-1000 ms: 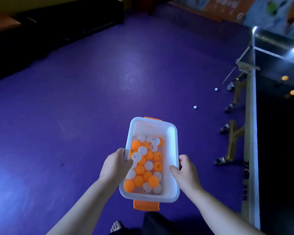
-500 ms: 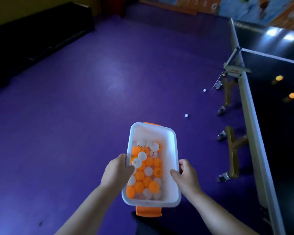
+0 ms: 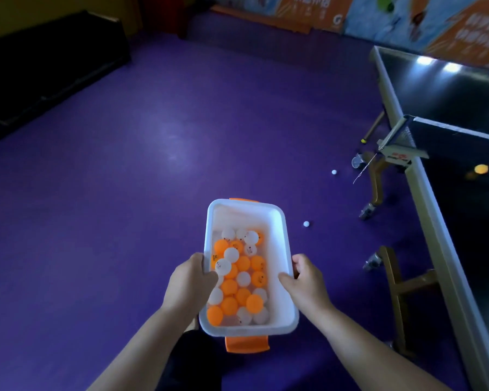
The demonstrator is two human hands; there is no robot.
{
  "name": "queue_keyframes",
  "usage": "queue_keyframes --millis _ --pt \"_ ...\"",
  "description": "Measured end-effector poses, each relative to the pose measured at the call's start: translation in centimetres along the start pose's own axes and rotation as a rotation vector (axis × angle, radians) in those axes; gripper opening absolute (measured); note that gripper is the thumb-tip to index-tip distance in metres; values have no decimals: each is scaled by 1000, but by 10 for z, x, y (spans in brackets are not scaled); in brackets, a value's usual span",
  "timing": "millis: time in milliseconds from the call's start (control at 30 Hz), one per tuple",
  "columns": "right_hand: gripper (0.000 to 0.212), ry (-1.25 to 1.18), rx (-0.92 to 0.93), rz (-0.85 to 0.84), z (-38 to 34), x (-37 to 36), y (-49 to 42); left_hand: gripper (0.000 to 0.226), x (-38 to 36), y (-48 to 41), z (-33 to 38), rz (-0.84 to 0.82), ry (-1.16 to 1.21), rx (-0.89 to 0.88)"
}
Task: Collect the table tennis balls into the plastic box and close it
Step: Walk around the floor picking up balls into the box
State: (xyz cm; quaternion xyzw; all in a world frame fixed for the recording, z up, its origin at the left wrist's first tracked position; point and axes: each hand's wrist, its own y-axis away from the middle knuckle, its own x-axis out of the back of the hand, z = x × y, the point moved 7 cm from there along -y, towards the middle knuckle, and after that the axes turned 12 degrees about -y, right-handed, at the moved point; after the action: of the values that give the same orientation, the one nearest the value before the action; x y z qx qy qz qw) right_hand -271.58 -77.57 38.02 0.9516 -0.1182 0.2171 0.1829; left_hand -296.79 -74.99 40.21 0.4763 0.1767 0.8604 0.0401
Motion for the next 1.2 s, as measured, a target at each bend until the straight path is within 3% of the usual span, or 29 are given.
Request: queue_keyframes --millis 300,533,767,1200 --pt "21 5 -95 153 -72 -28 -140 7 49 -192 56 -131 -51 -179" --pt "21 -31 -191 274 -77 -8 -232 8 29 -304 121 -252 -96 -270" --pt "19 -101 -231 277 -75 28 -369 12 10 -416 218 -263 -174 -311" --pt "30 -137 -274 221 -103 92 -598 18 -9 -603 370 -279 -204 -232"
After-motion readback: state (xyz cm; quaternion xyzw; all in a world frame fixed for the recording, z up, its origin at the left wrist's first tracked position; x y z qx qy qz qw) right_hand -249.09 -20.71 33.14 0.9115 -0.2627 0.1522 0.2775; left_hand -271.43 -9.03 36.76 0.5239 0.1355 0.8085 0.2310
